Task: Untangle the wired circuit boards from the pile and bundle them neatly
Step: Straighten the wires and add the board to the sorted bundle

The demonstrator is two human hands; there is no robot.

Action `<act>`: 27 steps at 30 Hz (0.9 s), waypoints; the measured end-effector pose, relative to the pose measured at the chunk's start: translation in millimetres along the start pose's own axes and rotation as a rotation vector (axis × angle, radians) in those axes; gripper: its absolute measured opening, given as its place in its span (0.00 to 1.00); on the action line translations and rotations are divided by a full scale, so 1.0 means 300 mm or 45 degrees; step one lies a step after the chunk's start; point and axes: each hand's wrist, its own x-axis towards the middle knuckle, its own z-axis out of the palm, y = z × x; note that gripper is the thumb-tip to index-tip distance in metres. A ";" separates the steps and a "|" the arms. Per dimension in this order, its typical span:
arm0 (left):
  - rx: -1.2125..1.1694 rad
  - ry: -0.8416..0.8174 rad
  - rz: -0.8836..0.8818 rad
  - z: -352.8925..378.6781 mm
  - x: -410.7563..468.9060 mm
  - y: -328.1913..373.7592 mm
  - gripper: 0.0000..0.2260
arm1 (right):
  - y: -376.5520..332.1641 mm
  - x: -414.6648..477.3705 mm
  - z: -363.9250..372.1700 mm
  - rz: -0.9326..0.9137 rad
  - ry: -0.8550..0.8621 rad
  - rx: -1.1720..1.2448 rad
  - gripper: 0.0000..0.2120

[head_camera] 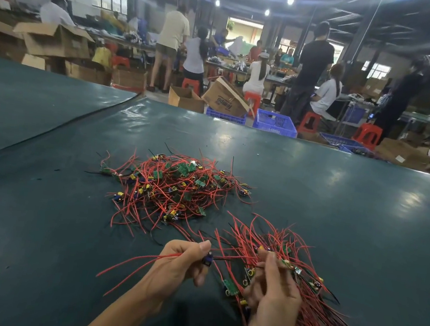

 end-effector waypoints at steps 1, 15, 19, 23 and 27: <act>-0.003 -0.026 -0.012 0.005 -0.001 -0.003 0.20 | 0.015 -0.014 0.013 -0.001 -0.042 -0.047 0.11; 0.015 0.040 -0.225 0.025 0.007 -0.016 0.26 | 0.023 -0.060 0.056 0.112 -0.028 -0.318 0.26; -0.155 0.165 -0.286 0.015 0.014 -0.010 0.23 | 0.018 -0.031 0.036 0.164 0.200 -0.190 0.29; -0.492 0.260 -0.353 -0.008 0.027 -0.003 0.20 | 0.019 -0.003 0.016 0.197 0.324 -0.162 0.30; -0.575 0.306 -0.318 -0.047 0.045 0.008 0.19 | 0.010 0.008 0.008 0.270 0.298 0.097 0.24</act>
